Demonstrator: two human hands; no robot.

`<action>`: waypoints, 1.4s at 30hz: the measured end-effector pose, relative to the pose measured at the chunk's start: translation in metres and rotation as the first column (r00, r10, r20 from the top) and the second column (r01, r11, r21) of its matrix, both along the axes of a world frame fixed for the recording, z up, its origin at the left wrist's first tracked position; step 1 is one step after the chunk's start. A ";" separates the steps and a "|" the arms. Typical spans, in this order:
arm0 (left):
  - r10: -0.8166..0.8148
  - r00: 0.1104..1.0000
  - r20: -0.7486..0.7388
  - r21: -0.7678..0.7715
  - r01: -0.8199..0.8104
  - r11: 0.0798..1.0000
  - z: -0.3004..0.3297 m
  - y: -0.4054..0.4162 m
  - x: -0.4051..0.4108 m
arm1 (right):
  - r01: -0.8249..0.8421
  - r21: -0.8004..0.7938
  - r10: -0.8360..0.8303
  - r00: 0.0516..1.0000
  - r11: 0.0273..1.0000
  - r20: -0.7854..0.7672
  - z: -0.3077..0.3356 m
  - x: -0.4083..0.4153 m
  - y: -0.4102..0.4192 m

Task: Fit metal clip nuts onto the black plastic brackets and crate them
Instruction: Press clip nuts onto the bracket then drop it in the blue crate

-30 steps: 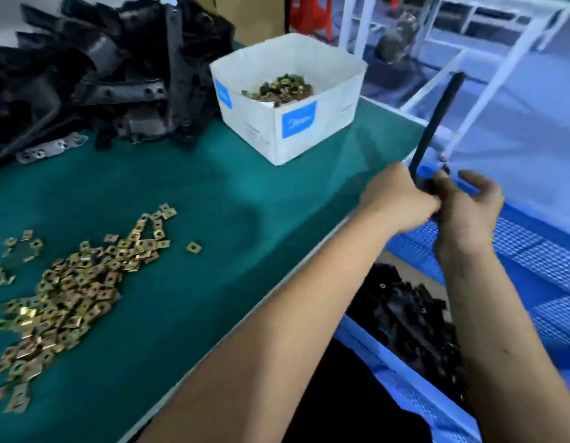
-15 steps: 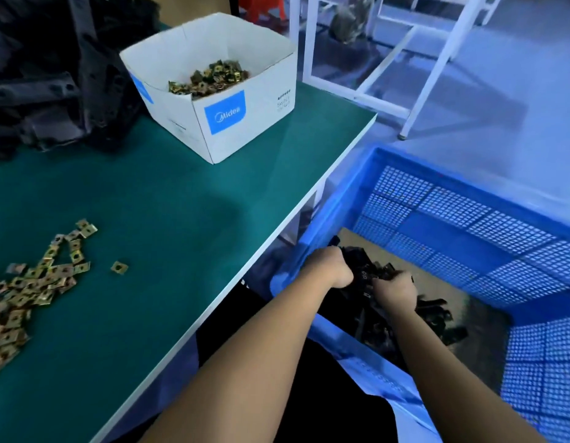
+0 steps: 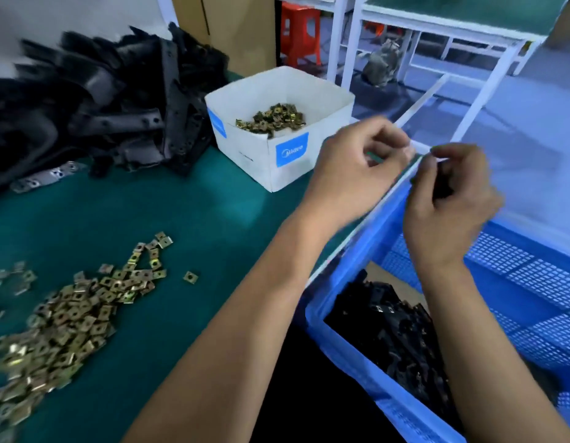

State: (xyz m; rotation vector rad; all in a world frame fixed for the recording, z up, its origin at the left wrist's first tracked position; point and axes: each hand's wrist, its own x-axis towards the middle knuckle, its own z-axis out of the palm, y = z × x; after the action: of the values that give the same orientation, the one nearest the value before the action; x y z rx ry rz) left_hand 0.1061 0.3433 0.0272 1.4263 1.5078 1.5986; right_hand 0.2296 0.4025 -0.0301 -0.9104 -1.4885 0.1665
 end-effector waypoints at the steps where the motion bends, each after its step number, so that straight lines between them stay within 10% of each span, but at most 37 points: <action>1: 0.089 0.995 0.041 0.035 -0.090 0.995 0.007 -0.009 -0.016 | -0.066 0.027 0.066 0.998 0.997 0.002 0.014 -0.018 -0.009; 5: 0.495 0.855 0.151 0.019 -0.504 0.864 0.002 -0.051 -0.093 | -0.412 -0.010 0.407 0.897 0.911 0.171 0.042 -0.117 -0.061; 9: 0.835 0.496 -0.239 -0.152 -0.868 0.472 -0.020 -0.092 -0.168 | -0.496 -0.335 0.599 0.654 0.801 0.463 0.043 -0.211 -0.092; 18: 0.521 0.498 -0.693 -0.297 -0.856 0.423 -0.058 -0.117 -0.262 | -0.175 -0.533 0.560 0.290 0.828 0.776 -0.003 -0.344 -0.074; 25: 0.622 0.495 -0.607 -0.257 -0.863 0.436 -0.057 -0.129 -0.282 | -0.366 -0.516 0.633 0.434 0.774 0.641 -0.016 -0.381 -0.076; 36: 0.926 0.222 -0.305 -0.282 -0.950 0.135 -0.053 -0.194 -0.313 | -0.749 -0.408 0.683 0.081 0.522 0.726 -0.003 -0.427 -0.154; 40: 0.991 0.076 -0.108 -0.273 -0.961 0.044 -0.047 -0.215 -0.316 | -0.718 -0.690 0.983 -0.053 0.085 0.176 0.011 -0.430 -0.187; 42: 1.000 0.019 0.013 -0.258 -0.966 0.022 -0.044 -0.223 -0.316 | -0.669 -0.743 0.993 0.070 -0.027 -0.099 0.019 -0.435 -0.199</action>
State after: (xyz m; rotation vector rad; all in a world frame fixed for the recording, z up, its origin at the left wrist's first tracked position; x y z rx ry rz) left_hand -0.2098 0.1201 -0.0172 -0.3165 2.6911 2.0463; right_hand -0.2052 0.2030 -0.0114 -0.2227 -2.4318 1.7111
